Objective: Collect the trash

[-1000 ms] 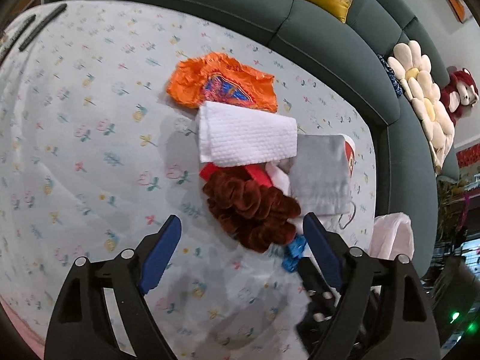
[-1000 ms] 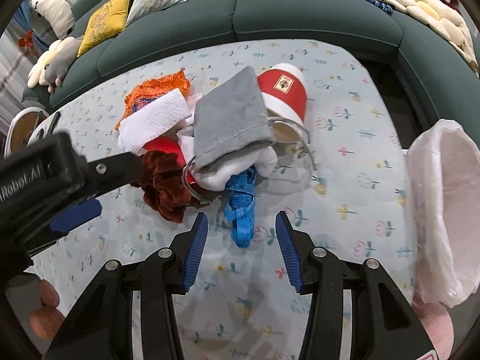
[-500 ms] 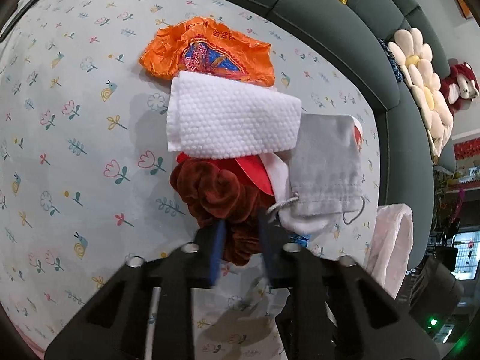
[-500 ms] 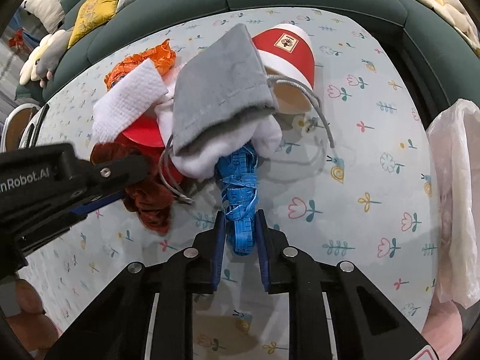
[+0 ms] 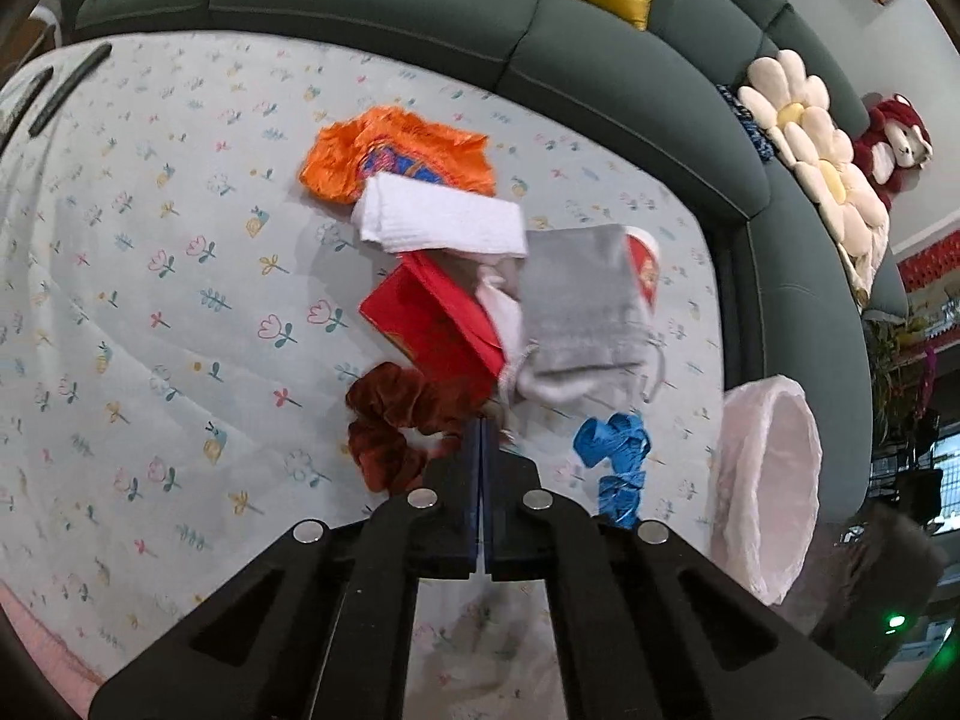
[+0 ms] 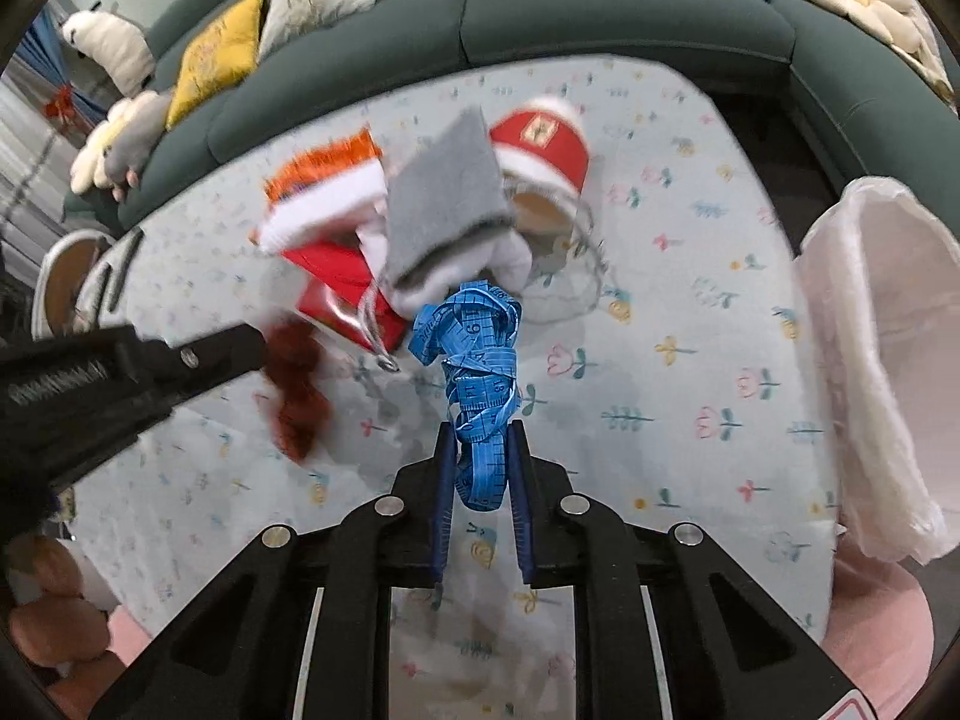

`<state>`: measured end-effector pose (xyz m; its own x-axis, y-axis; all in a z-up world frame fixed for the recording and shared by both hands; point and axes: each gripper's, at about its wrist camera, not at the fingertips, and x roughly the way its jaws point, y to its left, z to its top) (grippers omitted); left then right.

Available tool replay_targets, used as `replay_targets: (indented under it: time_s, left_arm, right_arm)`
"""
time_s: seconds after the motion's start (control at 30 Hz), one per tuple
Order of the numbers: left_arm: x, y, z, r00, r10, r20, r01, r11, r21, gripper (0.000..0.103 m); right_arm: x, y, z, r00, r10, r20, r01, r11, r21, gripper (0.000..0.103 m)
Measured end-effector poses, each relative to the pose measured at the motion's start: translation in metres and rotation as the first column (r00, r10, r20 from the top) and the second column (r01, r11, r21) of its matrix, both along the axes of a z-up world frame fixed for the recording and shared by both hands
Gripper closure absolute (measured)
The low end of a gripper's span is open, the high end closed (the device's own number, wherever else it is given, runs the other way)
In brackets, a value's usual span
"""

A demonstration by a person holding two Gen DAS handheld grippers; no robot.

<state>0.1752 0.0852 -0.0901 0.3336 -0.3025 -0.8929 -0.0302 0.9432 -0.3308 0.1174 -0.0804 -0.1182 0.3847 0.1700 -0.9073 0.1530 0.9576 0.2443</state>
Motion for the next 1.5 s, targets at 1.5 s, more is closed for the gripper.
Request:
replay_targets:
  time_s: [1.5]
  left_arm:
    - [0.005, -0.012, -0.067, 0.996, -0.003, -0.085, 0.013, 0.993, 0.120, 0.096]
  right_arm:
    - [-0.007, -0.023, 0.001, 1.000, -0.013, 0.008, 0.013, 1.000, 0.025, 0.087]
